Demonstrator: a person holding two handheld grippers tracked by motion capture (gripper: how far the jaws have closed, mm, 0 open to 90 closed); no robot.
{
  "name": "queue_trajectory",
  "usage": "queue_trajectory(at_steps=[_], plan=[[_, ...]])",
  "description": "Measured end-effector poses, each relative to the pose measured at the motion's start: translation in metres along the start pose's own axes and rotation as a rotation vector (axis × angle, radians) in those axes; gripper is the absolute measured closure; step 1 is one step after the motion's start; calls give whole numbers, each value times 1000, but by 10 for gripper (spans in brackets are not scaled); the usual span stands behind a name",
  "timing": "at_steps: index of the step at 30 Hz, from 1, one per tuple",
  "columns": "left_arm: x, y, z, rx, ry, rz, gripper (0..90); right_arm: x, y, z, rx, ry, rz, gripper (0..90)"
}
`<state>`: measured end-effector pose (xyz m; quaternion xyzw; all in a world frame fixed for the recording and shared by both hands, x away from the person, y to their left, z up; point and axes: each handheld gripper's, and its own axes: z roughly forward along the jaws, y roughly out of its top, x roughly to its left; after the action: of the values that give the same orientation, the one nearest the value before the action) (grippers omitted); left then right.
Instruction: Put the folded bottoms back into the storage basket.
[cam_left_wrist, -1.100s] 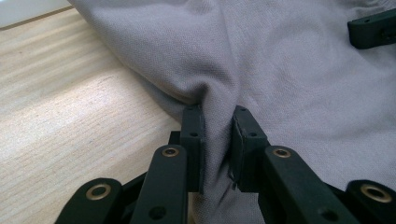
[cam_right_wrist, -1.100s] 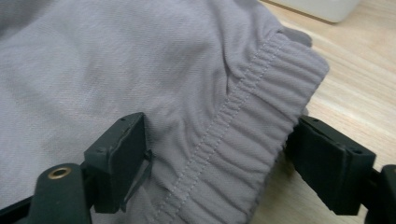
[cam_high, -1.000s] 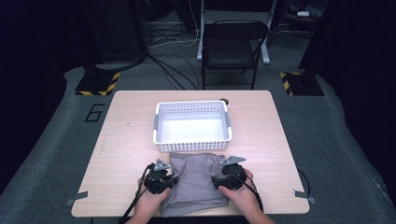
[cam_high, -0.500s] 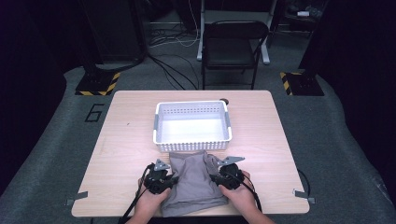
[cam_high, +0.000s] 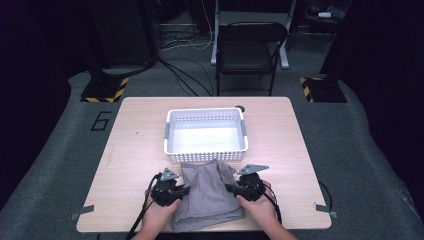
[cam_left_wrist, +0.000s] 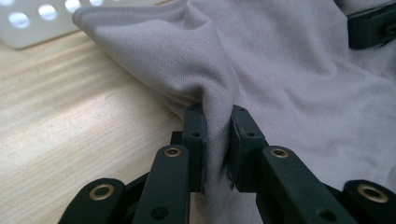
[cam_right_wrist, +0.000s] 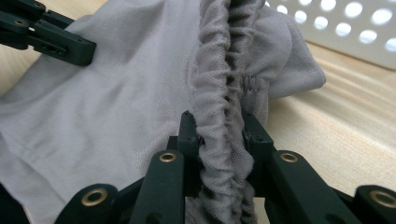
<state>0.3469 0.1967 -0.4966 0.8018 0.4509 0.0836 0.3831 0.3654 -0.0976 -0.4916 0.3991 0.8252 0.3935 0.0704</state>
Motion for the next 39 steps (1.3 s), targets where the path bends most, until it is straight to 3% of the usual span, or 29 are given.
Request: queue_trajectory(at_steps=[6, 12, 13, 19, 22, 27, 31, 34, 37, 39], plan=[[2, 9, -17, -51, 7, -7, 790, 5, 6, -11, -31, 24, 20, 738], [3, 20, -30, -73, 6, 0, 790, 12, 16, -22, -62, 19, -12, 740], [2, 23, -33, -87, 7, -17, 790, 13, 21, -26, -74, 16, -23, 742], [3, 34, -43, -99, 20, 6, 790, 11, 31, -36, -98, 15, -19, 761], [4, 38, -45, -78, 20, 25, 790, 11, 37, -40, -103, 22, -31, 762], [4, 35, -39, -81, 43, 23, 790, 12, 33, -30, -72, 48, -6, 761], [8, 29, -37, -63, 31, 0, 790, 17, 23, -20, -41, 68, 3, 759], [8, 30, -40, -69, 31, 9, 791, 17, 23, -18, -42, 68, 9, 759], [9, 30, -41, -60, 33, 17, 791, 15, 19, -15, -21, 105, 54, 744], [12, 28, -40, -59, 42, 13, 791, 16, 17, -12, -12, 109, 56, 736]])
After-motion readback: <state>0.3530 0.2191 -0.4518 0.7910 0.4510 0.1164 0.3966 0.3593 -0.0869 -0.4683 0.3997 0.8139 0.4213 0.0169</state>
